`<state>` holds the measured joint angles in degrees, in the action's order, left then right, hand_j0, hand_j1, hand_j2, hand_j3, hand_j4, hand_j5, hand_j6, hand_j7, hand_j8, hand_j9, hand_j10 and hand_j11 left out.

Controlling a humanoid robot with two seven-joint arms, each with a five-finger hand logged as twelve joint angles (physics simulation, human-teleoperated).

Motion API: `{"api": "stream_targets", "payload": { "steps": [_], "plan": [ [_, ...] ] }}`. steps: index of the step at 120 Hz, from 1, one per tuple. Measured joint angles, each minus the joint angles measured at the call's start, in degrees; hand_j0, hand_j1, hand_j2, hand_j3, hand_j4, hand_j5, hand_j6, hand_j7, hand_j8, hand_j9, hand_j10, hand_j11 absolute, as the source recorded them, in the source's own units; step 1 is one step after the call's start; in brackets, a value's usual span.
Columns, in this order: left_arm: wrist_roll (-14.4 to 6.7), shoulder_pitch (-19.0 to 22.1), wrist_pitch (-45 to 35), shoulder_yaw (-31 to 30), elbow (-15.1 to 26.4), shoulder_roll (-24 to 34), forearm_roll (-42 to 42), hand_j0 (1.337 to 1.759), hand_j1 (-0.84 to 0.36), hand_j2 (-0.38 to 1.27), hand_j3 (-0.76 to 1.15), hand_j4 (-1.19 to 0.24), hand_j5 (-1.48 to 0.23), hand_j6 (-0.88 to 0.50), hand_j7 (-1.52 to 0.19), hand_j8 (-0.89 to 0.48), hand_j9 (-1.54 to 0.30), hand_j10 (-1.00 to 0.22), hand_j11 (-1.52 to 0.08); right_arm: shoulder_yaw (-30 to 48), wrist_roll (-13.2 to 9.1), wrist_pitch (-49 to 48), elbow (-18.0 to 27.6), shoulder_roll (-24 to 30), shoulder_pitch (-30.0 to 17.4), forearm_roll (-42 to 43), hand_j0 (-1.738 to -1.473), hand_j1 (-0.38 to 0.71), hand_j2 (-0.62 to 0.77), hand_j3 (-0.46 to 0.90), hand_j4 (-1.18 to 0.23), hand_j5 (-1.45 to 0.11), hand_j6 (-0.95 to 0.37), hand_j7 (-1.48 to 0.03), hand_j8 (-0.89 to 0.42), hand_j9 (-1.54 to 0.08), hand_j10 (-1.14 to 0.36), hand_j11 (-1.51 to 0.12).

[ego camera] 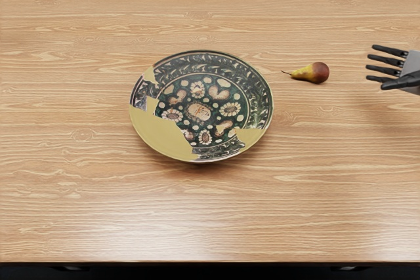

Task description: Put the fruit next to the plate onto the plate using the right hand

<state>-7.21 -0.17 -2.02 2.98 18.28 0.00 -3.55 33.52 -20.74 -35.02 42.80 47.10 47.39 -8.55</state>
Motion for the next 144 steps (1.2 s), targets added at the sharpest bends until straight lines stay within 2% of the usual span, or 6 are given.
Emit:
{"api": "stream_targets", "payload": {
  "steps": [22, 39, 60, 71, 85, 144],
  "plan": [
    [0.0, 0.0, 0.0, -0.01, 0.0, 0.0, 0.03, 1.658, 0.35, 0.0, 0.0, 0.0, 0.0, 0.0, 0.0, 0.0, 0.0, 0.0, 0.0, 0.0, -0.01, 0.0, 0.0, -0.52, 1.12, 0.79, -1.658, -0.35, 0.0, 0.0, 0.0, 0.0, 0.0, 0.0, 0.0, 0.0, 0.0, 0.0],
    [0.0, -0.03, 0.0, -0.04, 0.0, 0.0, 0.0, 1.658, 0.35, 0.0, 0.0, 0.0, 0.0, 0.0, 0.0, 0.0, 0.0, 0.0, 0.0, -0.45, -0.08, -0.01, 1.24, -4.5, 8.1, 12.64, -1.658, -0.35, 0.0, 0.0, 0.0, 0.0, 0.0, 0.0, 0.0, 0.0, 0.0, 0.0],
    [0.0, -0.05, 0.0, -0.06, 0.0, 0.0, 0.01, 1.658, 0.35, 0.0, 0.0, 0.0, 0.0, 0.0, 0.0, 0.0, 0.0, 0.0, 0.0, -0.67, -0.6, 5.39, 18.56, -4.14, 12.79, 33.18, -1.658, -0.35, 0.0, 0.0, 0.0, 0.0, 0.0, 0.0, 0.0, 0.0, 0.0, 0.0],
    [0.0, -0.03, 0.0, -0.06, 0.0, 0.0, 0.01, 1.658, 0.35, 0.0, 0.0, 0.0, 0.0, 0.0, 0.0, 0.0, 0.0, 0.0, 0.0, -2.35, -5.13, 16.68, 26.5, -3.63, 13.45, 44.45, -1.658, -0.35, 0.0, 0.0, 0.0, 0.0, 0.0, 0.0, 0.0, 0.0, 0.0, 0.0],
    [-0.01, -0.09, 0.0, -0.02, 0.0, 0.0, 0.0, 1.658, 0.35, 0.0, 0.0, 0.0, 0.0, 0.0, 0.0, 0.0, 0.0, 0.0, 0.0, -5.67, -9.14, 26.09, 30.15, -5.74, 13.86, 56.01, -1.658, -0.35, 0.0, 0.0, 0.0, 0.0, 0.0, 0.0, 0.0, 0.0, 0.0, 0.0],
    [0.0, -0.09, 0.0, 0.02, 0.0, 0.0, -0.01, 1.658, 0.35, 0.0, 0.0, 0.0, 0.0, 0.0, 0.0, 0.0, 0.0, 0.0, 0.0, -18.69, -11.47, 44.87, 11.45, -26.17, 19.21, 67.66, -1.658, -0.35, 0.0, 0.0, 0.0, 0.0, 0.0, 0.0, 0.0, 0.0, 0.0, 0.0]
  ]
}}
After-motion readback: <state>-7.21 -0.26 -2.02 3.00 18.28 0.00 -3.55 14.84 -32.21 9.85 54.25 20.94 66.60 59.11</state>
